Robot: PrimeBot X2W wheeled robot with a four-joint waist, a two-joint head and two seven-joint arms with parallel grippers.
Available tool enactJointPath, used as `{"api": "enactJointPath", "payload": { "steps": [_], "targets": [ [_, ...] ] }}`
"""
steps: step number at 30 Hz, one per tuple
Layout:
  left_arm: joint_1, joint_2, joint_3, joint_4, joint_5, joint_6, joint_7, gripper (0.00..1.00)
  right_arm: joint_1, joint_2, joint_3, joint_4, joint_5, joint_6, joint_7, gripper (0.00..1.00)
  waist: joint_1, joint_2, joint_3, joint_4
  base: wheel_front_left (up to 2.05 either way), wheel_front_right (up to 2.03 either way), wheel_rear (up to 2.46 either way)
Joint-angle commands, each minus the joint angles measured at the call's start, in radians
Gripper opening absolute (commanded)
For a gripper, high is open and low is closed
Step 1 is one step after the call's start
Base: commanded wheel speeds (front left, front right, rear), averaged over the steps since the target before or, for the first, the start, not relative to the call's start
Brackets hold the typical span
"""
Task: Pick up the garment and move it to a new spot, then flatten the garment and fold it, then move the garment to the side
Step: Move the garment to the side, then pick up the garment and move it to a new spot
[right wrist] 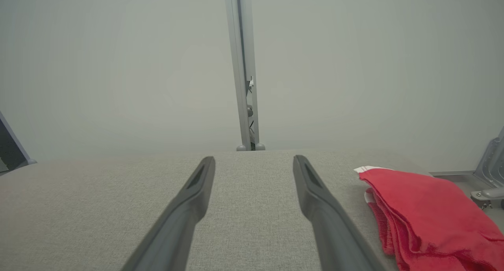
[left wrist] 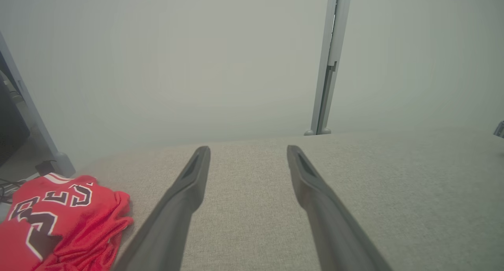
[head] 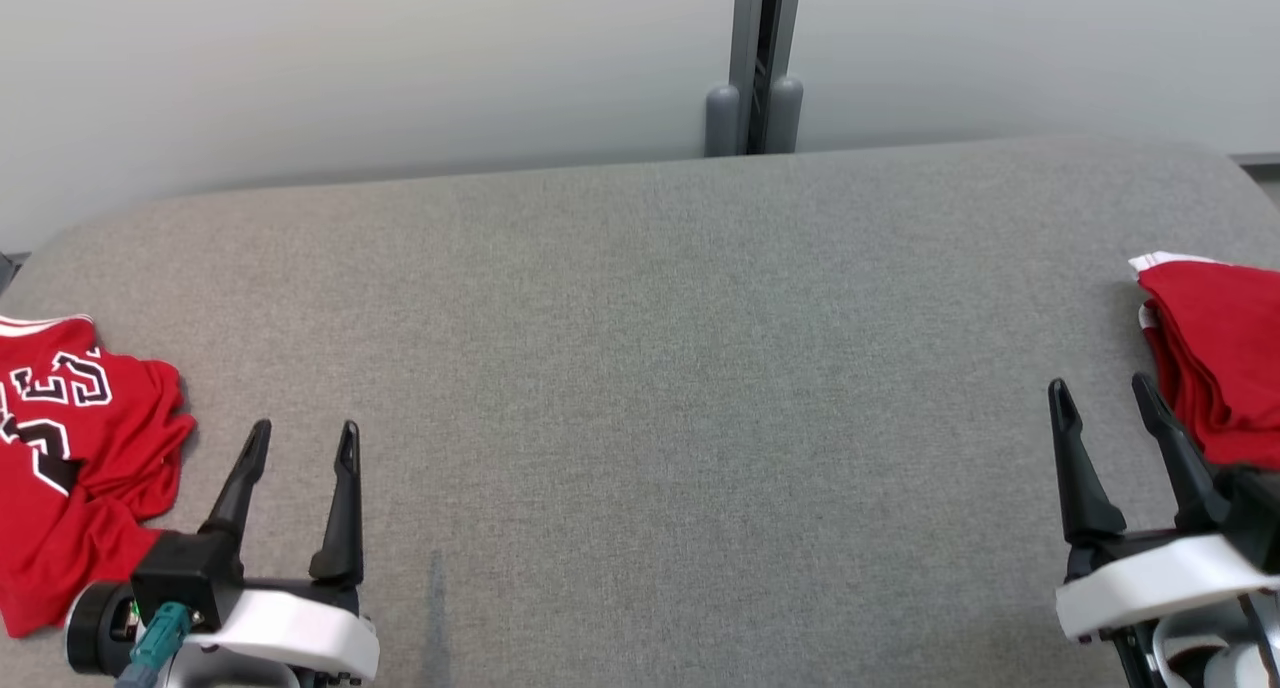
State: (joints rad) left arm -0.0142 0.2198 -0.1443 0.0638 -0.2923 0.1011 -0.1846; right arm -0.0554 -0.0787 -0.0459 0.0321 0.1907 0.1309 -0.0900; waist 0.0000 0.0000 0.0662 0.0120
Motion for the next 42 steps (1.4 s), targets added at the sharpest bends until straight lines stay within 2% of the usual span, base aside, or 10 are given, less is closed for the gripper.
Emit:
{"api": "enactJointPath", "payload": {
  "steps": [1,17,42],
  "targets": [
    [0.017,0.009,-0.002,-0.001,-0.002,0.005,0.005,1.0,0.029,-0.001,-0.008,-0.023,-0.008,0.0,0.012,1.0,0.0,0.0,-0.028,0.001,0.0,0.0,0.0],
    [0.056,0.014,-0.024,-0.017,-0.018,0.005,0.036,1.0,0.151,0.022,-0.058,-0.162,-0.018,0.0,0.086,1.0,0.0,0.0,-0.072,0.017,0.0,0.0,0.0],
    [0.022,0.024,-0.038,0.001,-0.032,0.012,0.031,1.0,0.167,0.026,-0.071,-0.153,0.004,0.0,0.077,1.0,0.0,0.0,-0.072,0.033,0.0,0.0,0.0]
  ]
}}
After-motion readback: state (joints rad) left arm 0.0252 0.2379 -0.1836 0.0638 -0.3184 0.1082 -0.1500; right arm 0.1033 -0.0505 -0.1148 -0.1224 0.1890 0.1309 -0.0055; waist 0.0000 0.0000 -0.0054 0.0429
